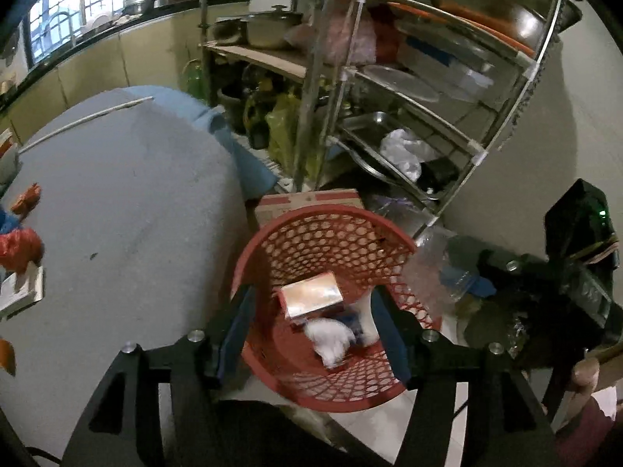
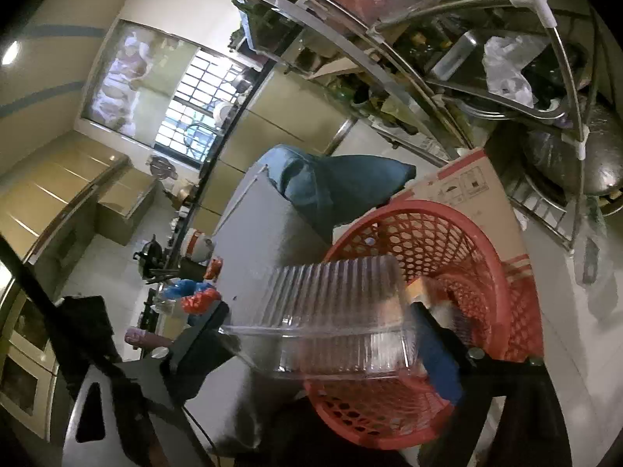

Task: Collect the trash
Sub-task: 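Carry tissue and clear tray to the red basket and release both, then return both tools to the table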

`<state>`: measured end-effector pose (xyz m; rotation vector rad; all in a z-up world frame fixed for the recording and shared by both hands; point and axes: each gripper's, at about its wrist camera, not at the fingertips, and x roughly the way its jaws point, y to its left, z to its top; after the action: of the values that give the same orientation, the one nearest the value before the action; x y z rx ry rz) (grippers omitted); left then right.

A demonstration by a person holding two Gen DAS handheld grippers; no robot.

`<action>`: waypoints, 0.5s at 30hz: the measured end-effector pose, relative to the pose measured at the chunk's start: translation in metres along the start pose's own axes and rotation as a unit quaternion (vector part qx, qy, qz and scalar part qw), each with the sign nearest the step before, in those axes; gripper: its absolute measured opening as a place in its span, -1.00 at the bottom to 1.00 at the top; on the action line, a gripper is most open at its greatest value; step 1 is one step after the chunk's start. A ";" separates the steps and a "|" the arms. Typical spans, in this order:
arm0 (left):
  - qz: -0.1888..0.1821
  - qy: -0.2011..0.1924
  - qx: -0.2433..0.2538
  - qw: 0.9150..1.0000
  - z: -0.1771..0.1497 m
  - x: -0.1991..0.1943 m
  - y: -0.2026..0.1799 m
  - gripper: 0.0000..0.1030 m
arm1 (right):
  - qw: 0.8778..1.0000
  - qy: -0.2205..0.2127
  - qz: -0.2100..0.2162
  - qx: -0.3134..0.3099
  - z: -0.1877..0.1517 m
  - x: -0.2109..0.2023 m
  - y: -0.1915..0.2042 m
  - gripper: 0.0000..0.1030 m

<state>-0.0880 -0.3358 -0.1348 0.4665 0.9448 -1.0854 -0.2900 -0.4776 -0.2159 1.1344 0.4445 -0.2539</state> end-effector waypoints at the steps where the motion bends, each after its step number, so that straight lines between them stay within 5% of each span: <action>1: 0.001 -0.003 -0.005 1.000 -0.002 -0.004 0.005 0.22 | 1.000 0.000 0.003 -0.001 0.000 0.001 0.001 0.84; 15: 0.084 -0.025 -0.074 0.993 -0.061 -0.064 0.075 0.23 | 0.997 0.008 0.016 -0.069 -0.016 0.022 0.051 0.85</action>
<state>-0.0555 -0.2252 -0.1227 0.3888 0.9181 -0.8643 -0.2528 -0.4419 -0.1897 1.0086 0.4513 -0.1836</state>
